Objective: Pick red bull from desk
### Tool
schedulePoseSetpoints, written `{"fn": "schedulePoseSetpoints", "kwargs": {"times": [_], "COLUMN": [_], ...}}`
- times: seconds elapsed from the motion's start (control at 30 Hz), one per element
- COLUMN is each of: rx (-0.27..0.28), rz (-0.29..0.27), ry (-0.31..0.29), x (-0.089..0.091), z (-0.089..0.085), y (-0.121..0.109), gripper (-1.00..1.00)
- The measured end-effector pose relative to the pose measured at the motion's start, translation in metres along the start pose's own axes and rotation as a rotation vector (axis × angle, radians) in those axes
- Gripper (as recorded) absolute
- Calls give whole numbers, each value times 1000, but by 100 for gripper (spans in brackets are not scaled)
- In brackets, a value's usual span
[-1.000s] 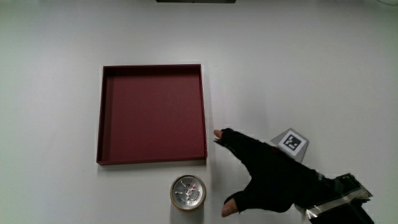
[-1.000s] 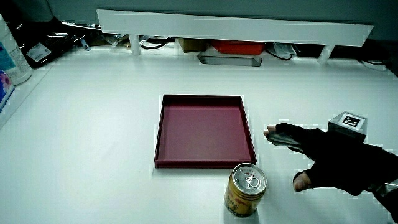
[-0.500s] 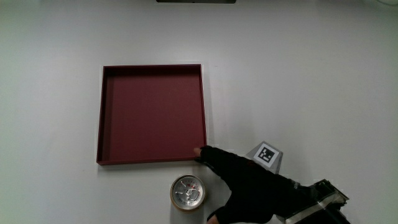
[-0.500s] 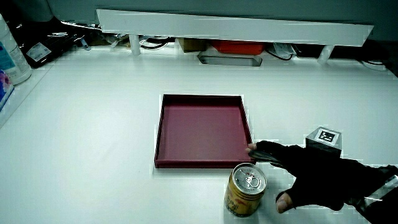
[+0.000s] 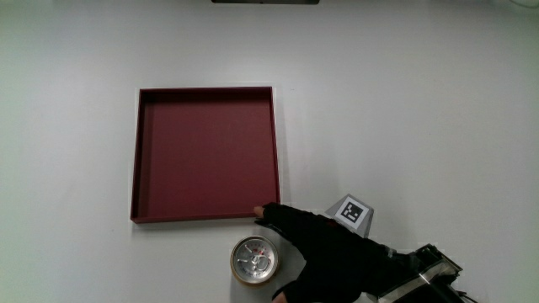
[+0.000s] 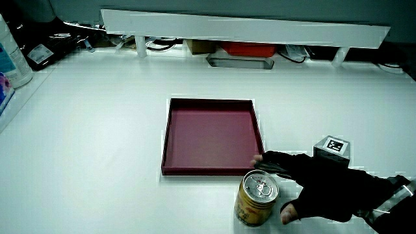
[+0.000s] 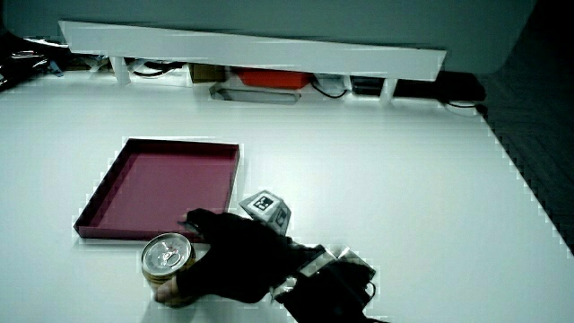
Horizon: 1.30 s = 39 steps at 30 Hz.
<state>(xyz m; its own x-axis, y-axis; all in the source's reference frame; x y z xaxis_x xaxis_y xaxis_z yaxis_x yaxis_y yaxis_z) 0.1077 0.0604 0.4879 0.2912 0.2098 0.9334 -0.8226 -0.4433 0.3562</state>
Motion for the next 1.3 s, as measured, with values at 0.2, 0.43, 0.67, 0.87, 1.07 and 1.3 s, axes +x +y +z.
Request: {"fn": "schedulePoseSetpoints", "kwargs": {"times": [0.2, 0.43, 0.67, 0.87, 1.07, 1.3], "rx": [44, 92, 128, 160, 163, 208], "rz": [33, 85, 97, 135, 147, 229], "ry": [5, 24, 32, 25, 58, 74], "x": [1, 0, 3, 4, 0, -28], "z": [-1, -5, -6, -7, -7, 10], "y": [1, 3, 3, 3, 5, 5], "gripper": [16, 44, 72, 96, 100, 100]}}
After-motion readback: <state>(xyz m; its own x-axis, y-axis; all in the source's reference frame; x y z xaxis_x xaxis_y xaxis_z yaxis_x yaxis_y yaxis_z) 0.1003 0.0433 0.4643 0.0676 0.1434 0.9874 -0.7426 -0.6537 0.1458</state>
